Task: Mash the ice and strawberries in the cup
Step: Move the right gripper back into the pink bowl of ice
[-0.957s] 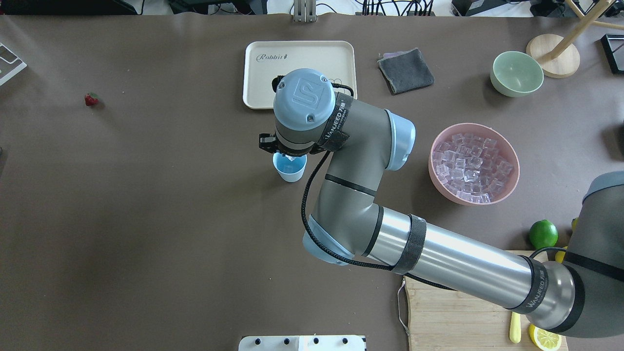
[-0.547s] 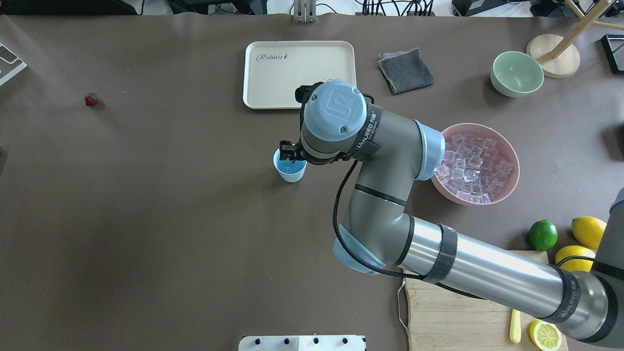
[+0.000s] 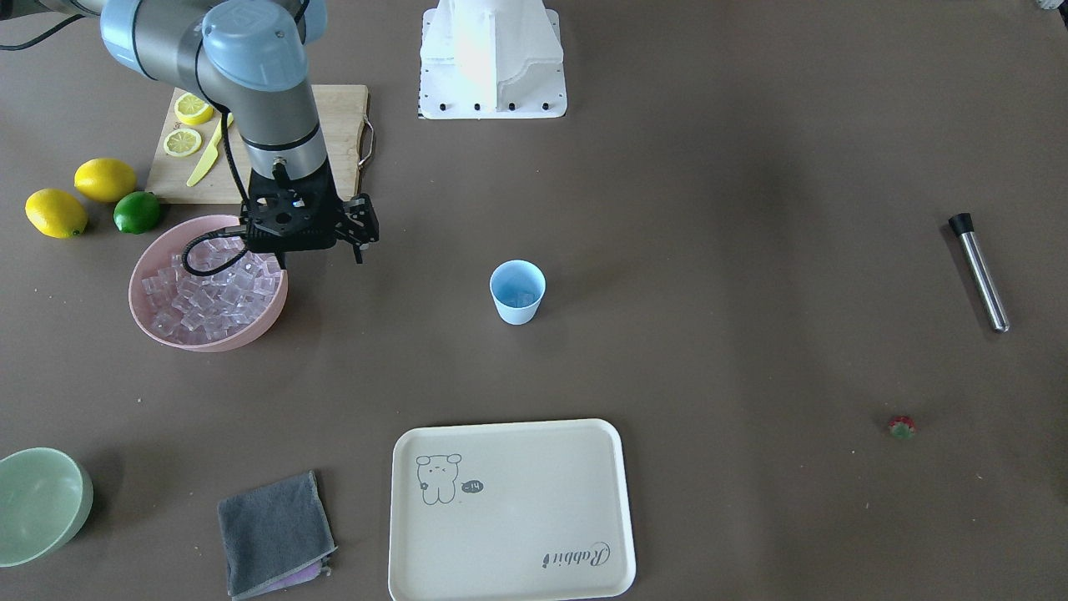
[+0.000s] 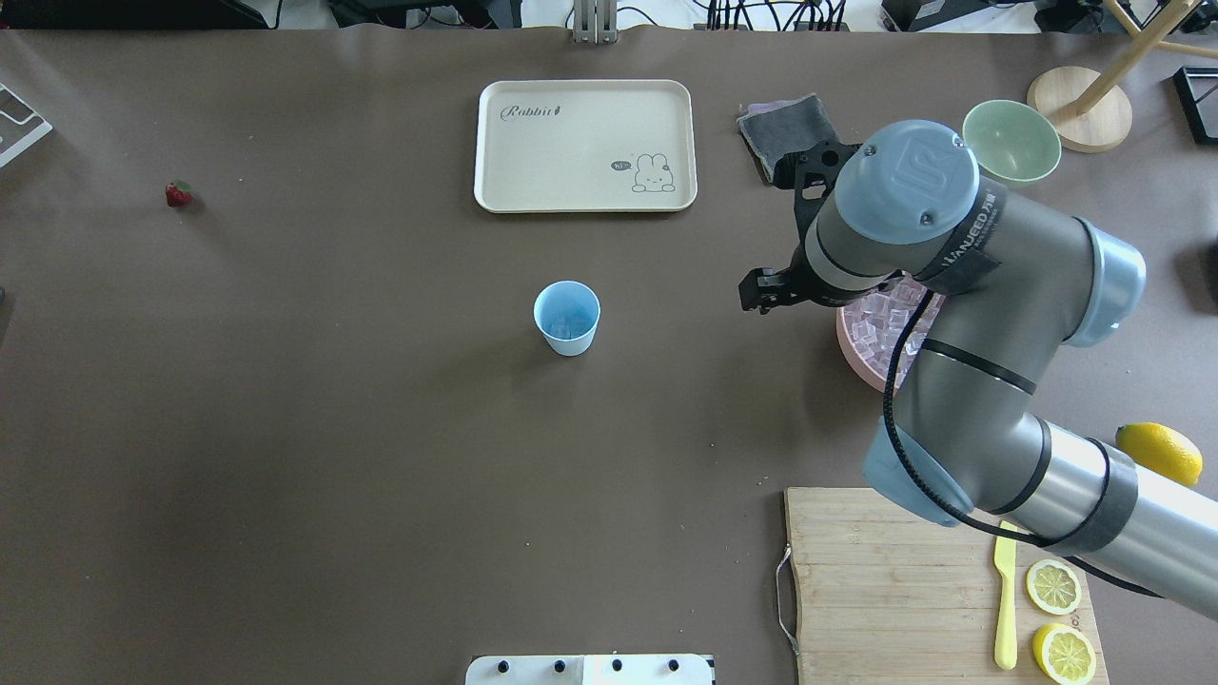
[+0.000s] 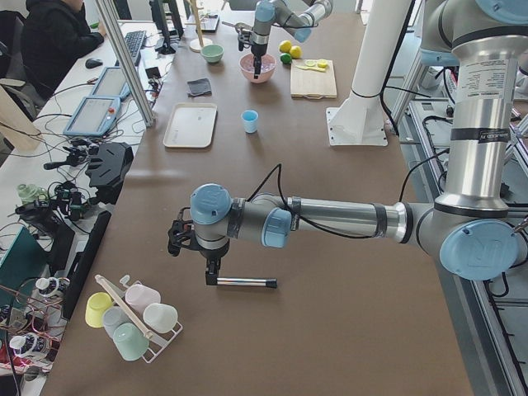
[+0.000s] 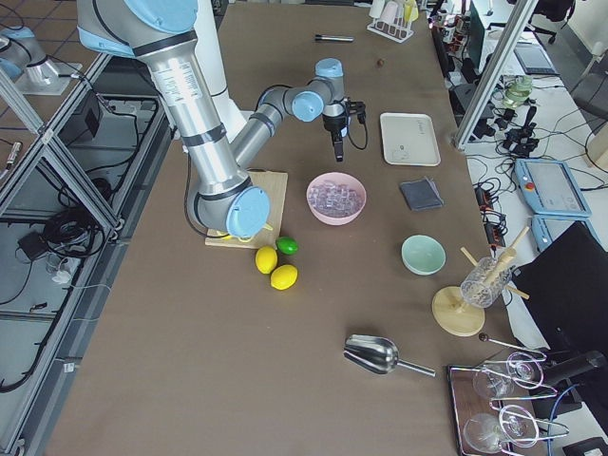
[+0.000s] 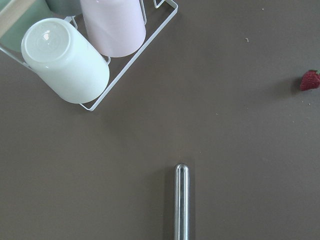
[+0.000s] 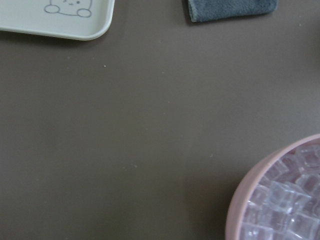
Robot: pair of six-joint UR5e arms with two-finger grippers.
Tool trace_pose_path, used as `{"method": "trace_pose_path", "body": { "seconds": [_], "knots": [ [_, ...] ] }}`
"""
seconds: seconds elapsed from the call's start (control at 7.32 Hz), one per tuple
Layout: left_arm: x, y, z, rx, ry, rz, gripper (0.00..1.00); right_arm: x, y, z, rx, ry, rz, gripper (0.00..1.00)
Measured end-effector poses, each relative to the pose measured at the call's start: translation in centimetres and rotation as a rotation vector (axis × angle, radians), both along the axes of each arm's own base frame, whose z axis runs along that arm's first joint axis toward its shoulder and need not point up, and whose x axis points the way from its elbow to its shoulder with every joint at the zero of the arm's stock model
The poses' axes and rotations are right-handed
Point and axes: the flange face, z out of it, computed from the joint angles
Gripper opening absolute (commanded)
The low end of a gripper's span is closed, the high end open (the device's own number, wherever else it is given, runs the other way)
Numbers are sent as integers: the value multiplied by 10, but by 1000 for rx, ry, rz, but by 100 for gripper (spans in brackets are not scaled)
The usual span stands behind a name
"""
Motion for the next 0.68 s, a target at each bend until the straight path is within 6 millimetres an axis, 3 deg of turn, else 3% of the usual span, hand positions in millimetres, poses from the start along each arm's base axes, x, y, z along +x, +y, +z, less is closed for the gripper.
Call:
{"method": "trace_pose_path", "body": {
  "seconds": [0.27,0.68],
  "knots": [
    [0,0,-1,1,0,-1,99,25,0,41,15,56,-33,99],
    [0,0,-4,7,0,-1,99,37,0,72,-5,98,-22,96]
  ]
}}
